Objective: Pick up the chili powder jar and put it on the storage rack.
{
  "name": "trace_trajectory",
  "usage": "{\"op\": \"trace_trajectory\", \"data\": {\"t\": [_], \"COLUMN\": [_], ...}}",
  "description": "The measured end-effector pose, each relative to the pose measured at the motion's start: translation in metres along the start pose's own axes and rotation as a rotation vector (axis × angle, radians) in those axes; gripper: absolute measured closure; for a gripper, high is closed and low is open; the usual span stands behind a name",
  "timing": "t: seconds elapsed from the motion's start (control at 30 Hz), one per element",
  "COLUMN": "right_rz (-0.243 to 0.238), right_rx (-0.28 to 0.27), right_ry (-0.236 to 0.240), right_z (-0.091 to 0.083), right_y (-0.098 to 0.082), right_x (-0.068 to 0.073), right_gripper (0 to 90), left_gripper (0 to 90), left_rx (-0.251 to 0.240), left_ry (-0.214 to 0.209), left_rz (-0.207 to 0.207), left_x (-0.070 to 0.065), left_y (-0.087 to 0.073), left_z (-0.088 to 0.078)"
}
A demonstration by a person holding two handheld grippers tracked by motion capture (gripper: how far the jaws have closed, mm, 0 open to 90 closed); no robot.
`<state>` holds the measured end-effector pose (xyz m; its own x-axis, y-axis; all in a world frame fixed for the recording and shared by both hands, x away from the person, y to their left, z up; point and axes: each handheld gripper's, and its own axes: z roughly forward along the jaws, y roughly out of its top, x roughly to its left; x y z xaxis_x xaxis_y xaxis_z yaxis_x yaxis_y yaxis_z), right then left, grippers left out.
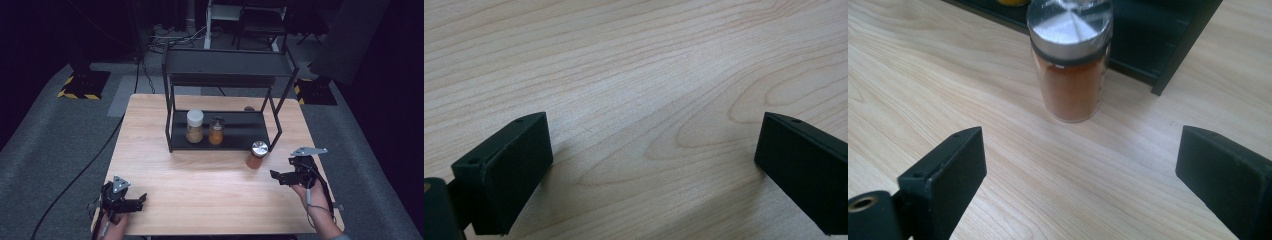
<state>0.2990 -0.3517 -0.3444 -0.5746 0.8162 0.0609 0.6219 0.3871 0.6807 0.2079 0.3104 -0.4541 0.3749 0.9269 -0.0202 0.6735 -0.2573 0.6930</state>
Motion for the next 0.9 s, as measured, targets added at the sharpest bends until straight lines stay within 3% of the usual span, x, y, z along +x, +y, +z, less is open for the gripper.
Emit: {"op": "trace_trajectory", "data": {"t": [0.33,0.9], "right_rz": [0.003,-0.016], "right_rx": [0.020,0.083], "right_ry": [0.013,0.028], "right_z": [0.024,0.067], "right_y": [-0.001,0.028], "right_x": [-0.004,-0.009], "right_gripper": [5.6,6.7], "left_gripper": [1.8,1.8], "left_rx": [0.001,0.001], "left_ry": [0.000,0.000], "left_rz": [0.001,0.000], "left_x": [0.000,0.000], "left_y": [0.000,0.000], "left_z": [0.000,0.000]}}
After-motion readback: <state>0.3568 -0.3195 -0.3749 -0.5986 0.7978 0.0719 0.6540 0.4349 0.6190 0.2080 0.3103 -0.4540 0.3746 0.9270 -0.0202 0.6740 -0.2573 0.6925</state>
